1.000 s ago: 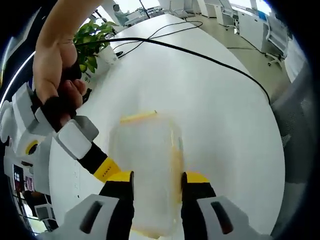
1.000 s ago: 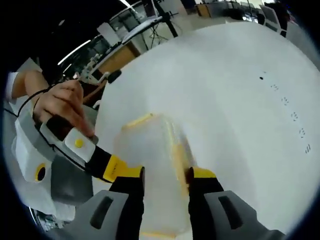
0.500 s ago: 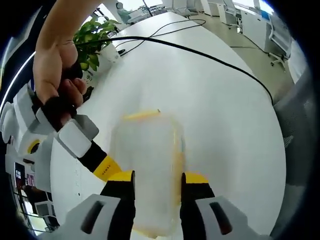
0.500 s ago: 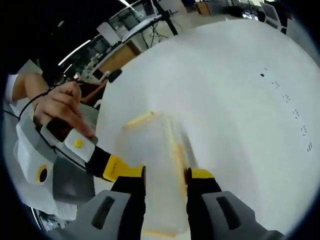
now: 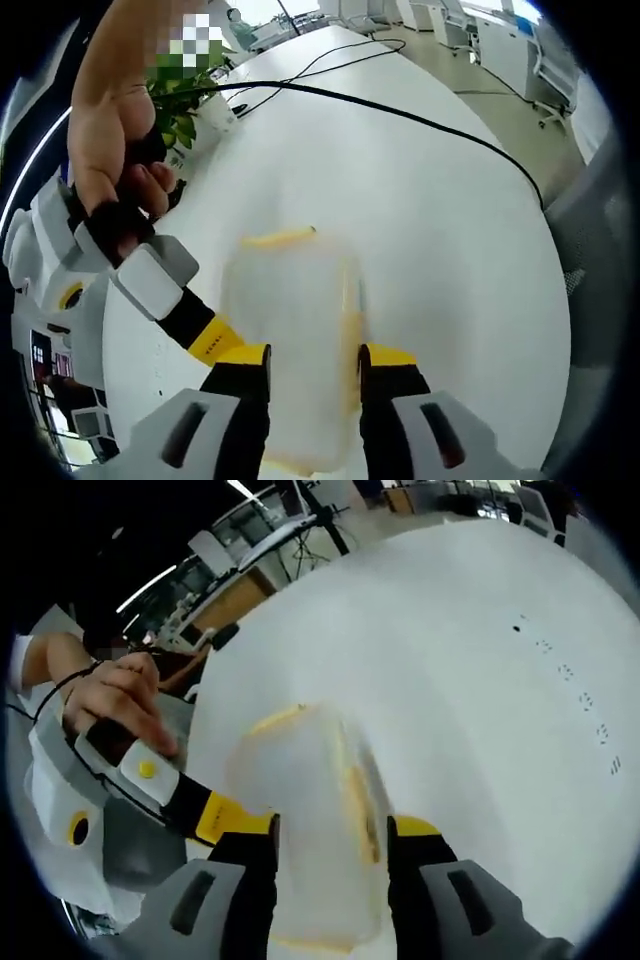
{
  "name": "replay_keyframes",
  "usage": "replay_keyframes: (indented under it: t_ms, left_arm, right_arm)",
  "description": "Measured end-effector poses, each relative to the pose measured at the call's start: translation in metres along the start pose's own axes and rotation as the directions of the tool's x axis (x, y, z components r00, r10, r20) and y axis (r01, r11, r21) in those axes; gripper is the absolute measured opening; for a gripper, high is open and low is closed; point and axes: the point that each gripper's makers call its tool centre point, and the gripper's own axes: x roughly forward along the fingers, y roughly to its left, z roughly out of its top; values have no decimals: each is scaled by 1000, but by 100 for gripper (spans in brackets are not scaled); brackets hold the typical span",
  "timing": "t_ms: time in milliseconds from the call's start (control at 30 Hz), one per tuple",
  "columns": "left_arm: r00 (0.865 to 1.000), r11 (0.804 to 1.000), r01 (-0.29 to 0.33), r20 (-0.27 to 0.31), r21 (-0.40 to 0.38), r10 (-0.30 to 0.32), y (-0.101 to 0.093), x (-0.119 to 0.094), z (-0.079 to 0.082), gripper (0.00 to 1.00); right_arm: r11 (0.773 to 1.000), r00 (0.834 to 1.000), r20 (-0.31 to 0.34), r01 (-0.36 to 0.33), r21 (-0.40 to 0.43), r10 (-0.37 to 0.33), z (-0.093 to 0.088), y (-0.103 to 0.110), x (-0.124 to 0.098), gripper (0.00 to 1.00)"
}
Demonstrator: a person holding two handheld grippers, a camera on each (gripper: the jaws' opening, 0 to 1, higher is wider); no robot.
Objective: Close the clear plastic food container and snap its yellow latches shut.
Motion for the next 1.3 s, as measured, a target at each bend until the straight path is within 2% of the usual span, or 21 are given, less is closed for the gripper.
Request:
replay_keyframes:
  t_ms: [200,500,667,700,767,867,967,1100,1200,1267,1300]
  left_arm:
    - [1000,998,12,27,-67,-10,-3,-10,5,28]
    - [998,990,-16,50,-143,23,1,-29,4,28]
    - [996,968,-47,67,-245,66,10,-41,-2,28]
    - [994,962,-56,72,-267,78,12,-43,-3,28]
    - [992,947,-71,81,-312,101,16,-47,-6,28]
    - [988,939,-96,80,-330,129,19,-52,-10,29]
    - [982,908,-121,87,-400,170,23,-56,-15,29]
    - [972,877,-161,83,-453,221,27,-59,-24,30]
    - [962,843,-184,84,-505,260,27,-60,-31,31]
    - [961,822,-181,80,-540,265,25,-59,-36,31]
    - [959,800,-183,74,-571,272,24,-58,-39,31]
  right_arm:
    - [1000,998,55,24,9,-25,9,9,-14,43]
    - [996,994,74,87,-14,-86,11,26,-33,43]
    - [993,988,106,117,-15,-114,9,40,-45,43]
    - [993,987,112,119,-20,-116,5,52,-46,43]
    - [992,985,121,125,-29,-121,2,61,-48,45]
    - [988,981,132,148,-41,-142,-2,65,-49,45]
    - [983,975,143,179,-52,-170,-9,76,-50,46]
    - [974,968,145,215,-69,-203,-21,84,-47,47]
    - [967,953,187,251,-46,-238,-24,85,-48,48]
    - [956,934,222,292,-25,-279,-25,84,-49,47]
    - [954,930,230,298,-19,-286,-27,84,-48,47]
